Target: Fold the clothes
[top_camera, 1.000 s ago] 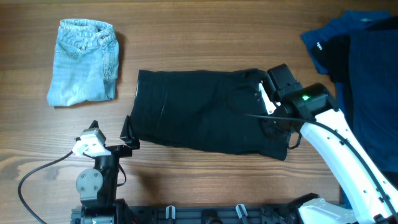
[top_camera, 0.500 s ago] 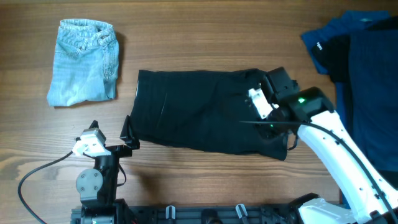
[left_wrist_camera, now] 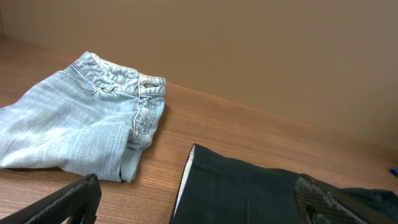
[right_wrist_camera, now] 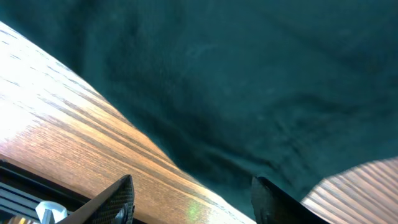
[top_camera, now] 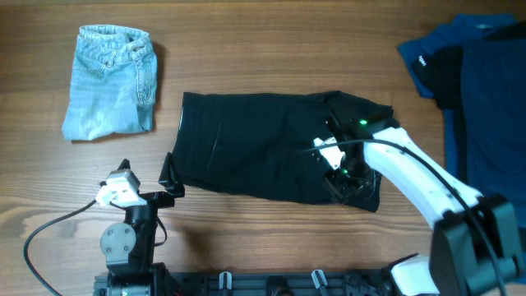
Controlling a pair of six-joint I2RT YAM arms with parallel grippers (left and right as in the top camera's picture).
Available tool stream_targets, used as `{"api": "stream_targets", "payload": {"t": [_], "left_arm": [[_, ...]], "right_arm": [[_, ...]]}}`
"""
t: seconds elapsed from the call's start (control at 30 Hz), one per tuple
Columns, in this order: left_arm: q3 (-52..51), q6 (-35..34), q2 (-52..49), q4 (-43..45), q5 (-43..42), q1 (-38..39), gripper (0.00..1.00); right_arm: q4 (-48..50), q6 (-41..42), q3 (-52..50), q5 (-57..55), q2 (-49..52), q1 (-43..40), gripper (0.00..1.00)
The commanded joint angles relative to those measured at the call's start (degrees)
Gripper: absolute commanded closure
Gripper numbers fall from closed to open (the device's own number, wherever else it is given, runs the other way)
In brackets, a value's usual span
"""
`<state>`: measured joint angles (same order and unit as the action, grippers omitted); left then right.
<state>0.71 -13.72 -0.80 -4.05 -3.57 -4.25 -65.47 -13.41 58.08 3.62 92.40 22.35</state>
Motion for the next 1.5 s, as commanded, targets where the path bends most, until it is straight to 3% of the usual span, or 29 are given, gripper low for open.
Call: {"api": "stream_targets", "payload": {"t": [0.0, 0.47, 0.7, 0.97, 1.23, 1.47], "left_arm": [[-0.3, -0.5, 0.4, -0.1, -0.7, -0.3, 0.0], [-0.3, -0.5, 0.4, 0.0, -0.7, -0.3, 0.0], [-0.3, -0.5, 0.4, -0.1, -0.7, -0.3, 0.0], [-0.3, -0.5, 0.4, -0.1, -0.7, -0.3, 0.0], [-0.3, -0.5, 0.4, -0.1, -0.7, -0.3, 0.0], [-0.3, -0.5, 0.4, -0.1, -0.7, -0.3, 0.0]], "right_arm": [[0.7, -2.3, -0.5, 1.6, 4.1, 0.7, 0.4], [1.7, -3.1, -0.5, 3.6, 5.2, 1.1, 0.4], [1.5, -2.9, -0.5, 0.9, 5.2, 1.1, 0.46], [3.3, -3.1, -3.3, 0.3, 5.2, 1.1, 0.38], [4.0, -2.7, -3.2, -2.8, 5.2, 1.1, 0.37], [4.7, -1.4, -3.3, -2.8, 5.2, 1.1, 0.43]]}}
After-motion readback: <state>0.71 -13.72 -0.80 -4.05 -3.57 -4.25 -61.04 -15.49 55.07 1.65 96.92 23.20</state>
